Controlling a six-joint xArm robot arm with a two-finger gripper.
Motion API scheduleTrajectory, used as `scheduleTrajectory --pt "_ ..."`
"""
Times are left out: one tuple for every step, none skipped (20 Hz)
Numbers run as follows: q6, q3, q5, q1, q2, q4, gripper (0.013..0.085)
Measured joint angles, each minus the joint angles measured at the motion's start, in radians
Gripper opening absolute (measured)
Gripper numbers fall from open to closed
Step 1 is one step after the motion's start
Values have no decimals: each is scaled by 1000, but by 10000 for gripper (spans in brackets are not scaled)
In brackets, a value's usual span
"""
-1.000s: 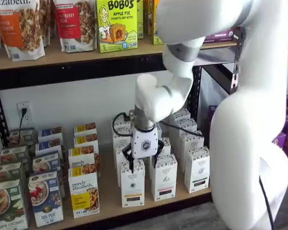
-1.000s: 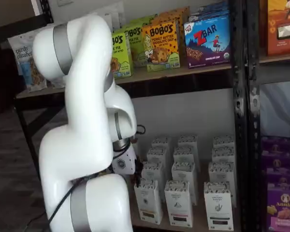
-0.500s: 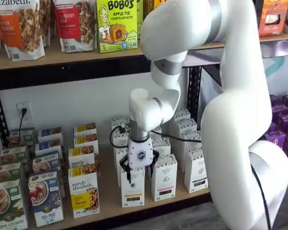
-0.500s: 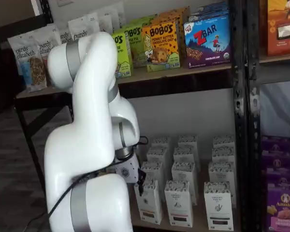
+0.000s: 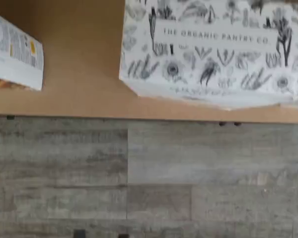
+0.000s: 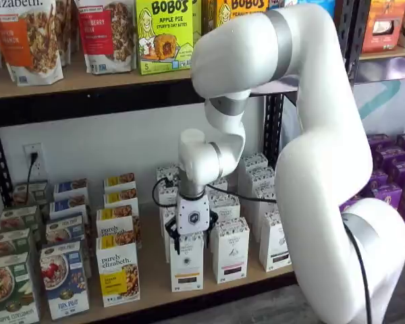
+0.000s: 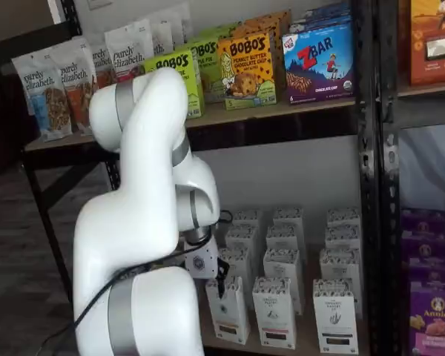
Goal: Pick up the white box with a yellow strip in the middle, on the bottom shelf, the fourth box from the left
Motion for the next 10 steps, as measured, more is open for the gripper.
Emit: scheduleTrajectory --pt "4 -20 2 -3 13 -8 850" --pt "5 -40 7 -7 26 -13 850" --pt "8 -60 15 -10 37 -19 850" --pt "10 -79 21 -13 48 -25 850" --pt "11 -94 26 -16 57 -30 850" --pt "11 -110 31 -19 67 -32 850" --pt "9 -127 37 -22 76 -33 850" --pt "7 -140 42 -25 84 -35 850" --pt "3 -150 43 -28 89 -33 850" --pt "2 -158 43 -30 93 -35 850"
